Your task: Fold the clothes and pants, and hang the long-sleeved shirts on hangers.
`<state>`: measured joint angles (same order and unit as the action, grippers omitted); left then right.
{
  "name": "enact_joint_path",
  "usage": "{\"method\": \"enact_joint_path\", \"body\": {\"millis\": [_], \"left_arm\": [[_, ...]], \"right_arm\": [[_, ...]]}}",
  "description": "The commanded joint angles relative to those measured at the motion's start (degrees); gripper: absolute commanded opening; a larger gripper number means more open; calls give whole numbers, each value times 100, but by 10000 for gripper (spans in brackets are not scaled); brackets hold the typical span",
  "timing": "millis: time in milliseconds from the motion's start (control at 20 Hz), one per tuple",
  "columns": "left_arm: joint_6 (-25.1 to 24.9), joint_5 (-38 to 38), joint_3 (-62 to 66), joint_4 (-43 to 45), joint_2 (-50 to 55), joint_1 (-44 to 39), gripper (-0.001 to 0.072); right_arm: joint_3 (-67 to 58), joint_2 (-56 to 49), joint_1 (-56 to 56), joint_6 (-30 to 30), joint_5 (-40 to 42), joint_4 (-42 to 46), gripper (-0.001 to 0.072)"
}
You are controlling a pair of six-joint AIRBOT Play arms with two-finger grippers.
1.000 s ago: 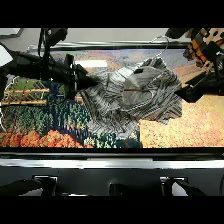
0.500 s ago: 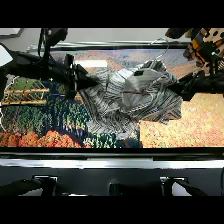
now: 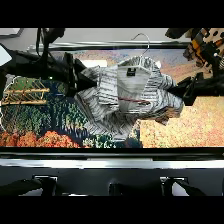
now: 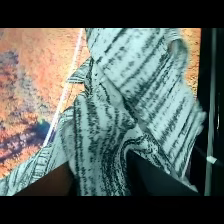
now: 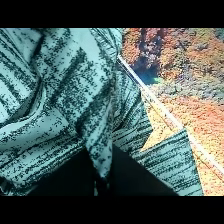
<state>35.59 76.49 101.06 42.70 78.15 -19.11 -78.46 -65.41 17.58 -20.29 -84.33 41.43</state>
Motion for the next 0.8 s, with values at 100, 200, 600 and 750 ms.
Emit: {"method": "enact_joint_path", "body": {"millis": [100, 200, 600, 750], "left_arm": [[1672, -1075, 2, 426, -2, 11, 350], [2476, -1676, 2, 664, -7, 11, 350], [5340, -3565, 4, 1390, -42, 92, 620], [5403, -3504, 4, 1388, -116, 116, 619]], "right_arm": [[-4, 1239, 2, -1261, 63, 1641, 34], [-4, 1799, 2, -1952, 74, 2258, 34], [-4, 3303, 2, -3589, 39, 3978, 34], [-4, 3528, 2, -4288, 42, 4404, 34]]}}
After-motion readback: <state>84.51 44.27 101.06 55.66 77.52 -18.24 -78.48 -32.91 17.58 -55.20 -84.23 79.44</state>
